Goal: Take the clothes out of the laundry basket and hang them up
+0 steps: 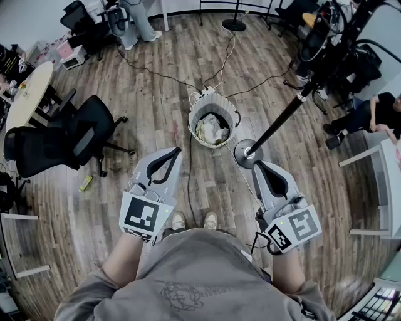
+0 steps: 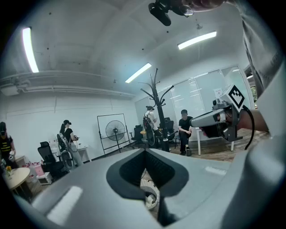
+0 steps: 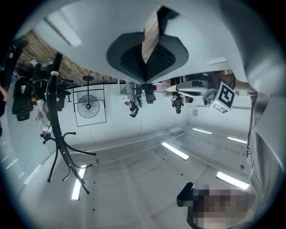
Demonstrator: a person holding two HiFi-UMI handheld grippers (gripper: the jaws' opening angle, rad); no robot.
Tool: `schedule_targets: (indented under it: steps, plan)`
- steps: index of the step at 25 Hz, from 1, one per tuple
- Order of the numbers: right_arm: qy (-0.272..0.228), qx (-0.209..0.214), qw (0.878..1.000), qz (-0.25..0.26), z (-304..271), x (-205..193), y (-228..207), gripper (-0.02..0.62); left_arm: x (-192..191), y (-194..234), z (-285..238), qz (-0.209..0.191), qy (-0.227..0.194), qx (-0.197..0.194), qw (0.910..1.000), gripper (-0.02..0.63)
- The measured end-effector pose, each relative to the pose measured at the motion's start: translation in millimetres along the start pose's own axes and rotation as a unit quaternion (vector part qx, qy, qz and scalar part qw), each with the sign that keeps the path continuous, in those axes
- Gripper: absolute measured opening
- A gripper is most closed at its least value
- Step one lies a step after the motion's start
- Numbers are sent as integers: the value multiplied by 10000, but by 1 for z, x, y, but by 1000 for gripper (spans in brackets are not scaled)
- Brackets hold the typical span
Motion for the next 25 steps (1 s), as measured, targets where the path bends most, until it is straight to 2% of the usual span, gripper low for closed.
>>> schedule_targets:
  steps: [6,19,25]
  plan:
    - [-36,80,9999,-124,11,-1,-19,26,7,-18,-10,121,-112,6,9999,0]
    - [21,169,9994,-290,30,-15,-45,28,-1,-39,-19,170,69,339,9993,0]
    - [-37,41,9996,-287,28,-23,-61,28,-2,-32,-26,427,-160,538,9975,0]
Point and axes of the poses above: the fingertips, and each gripper's own axes: z backward along the fingers, y to its left, x out of its top, the point moved 3 cm from there along z, backward along the fingers, and after that the axes turned 10 degrees about -y, right-handed, at the moved point
